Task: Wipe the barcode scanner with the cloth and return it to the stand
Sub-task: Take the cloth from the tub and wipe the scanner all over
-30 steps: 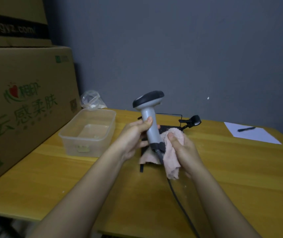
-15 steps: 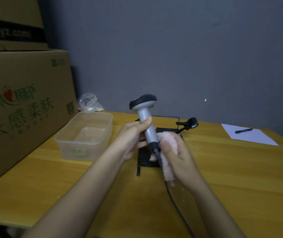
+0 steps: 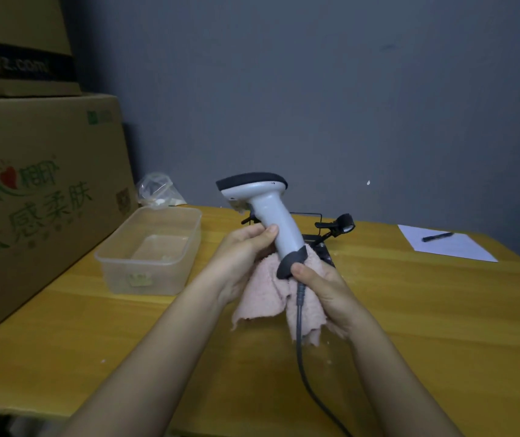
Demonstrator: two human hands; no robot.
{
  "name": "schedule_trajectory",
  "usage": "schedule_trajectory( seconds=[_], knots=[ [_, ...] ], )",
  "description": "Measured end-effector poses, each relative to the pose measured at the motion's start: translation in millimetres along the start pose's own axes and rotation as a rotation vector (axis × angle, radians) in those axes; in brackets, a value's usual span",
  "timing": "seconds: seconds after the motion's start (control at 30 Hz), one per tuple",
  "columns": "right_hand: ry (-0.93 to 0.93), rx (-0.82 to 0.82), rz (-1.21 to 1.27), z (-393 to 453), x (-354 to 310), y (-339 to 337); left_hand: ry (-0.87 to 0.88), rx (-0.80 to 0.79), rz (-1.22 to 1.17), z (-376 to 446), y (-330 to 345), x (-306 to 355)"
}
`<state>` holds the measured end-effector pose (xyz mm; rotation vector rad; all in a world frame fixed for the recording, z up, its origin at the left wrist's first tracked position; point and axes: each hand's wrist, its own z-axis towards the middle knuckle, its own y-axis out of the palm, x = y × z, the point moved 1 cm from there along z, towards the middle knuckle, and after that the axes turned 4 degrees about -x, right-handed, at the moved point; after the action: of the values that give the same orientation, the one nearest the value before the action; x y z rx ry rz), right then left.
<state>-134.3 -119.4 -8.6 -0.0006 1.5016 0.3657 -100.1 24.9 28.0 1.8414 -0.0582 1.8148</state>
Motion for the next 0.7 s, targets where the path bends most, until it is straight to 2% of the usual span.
schedule_trajectory(
  seconds=[0.13,0.2,0.33,0.4,0.47,0.6,0.7],
  knots=[
    [0.046,-0.046,0.011,-1,0,-4,-0.002,-0.076,-0.022,8,1,-2],
    [0.023,0.001,-0.050,-5,-3,-6,0.047,-0.054,0.026,11,3,-2],
    [-0.122,0.295,-0.287,-11,-10,-11,0.128,0.081,0.204,15,7,1],
    [-0.252,0.426,-0.284,-10,-12,-13,0.139,0.126,0.215,15,11,-1],
    [-0.345,0.401,-0.331,-10,-12,-7,0.136,0.166,0.187,16,15,-4],
    [-0.366,0.274,-0.744,-10,4,18,0.144,0.240,0.227,18,15,-7],
    [-0.463,0.376,-0.890,-5,11,24,0.130,0.263,0.259,16,11,-7]
  ],
)
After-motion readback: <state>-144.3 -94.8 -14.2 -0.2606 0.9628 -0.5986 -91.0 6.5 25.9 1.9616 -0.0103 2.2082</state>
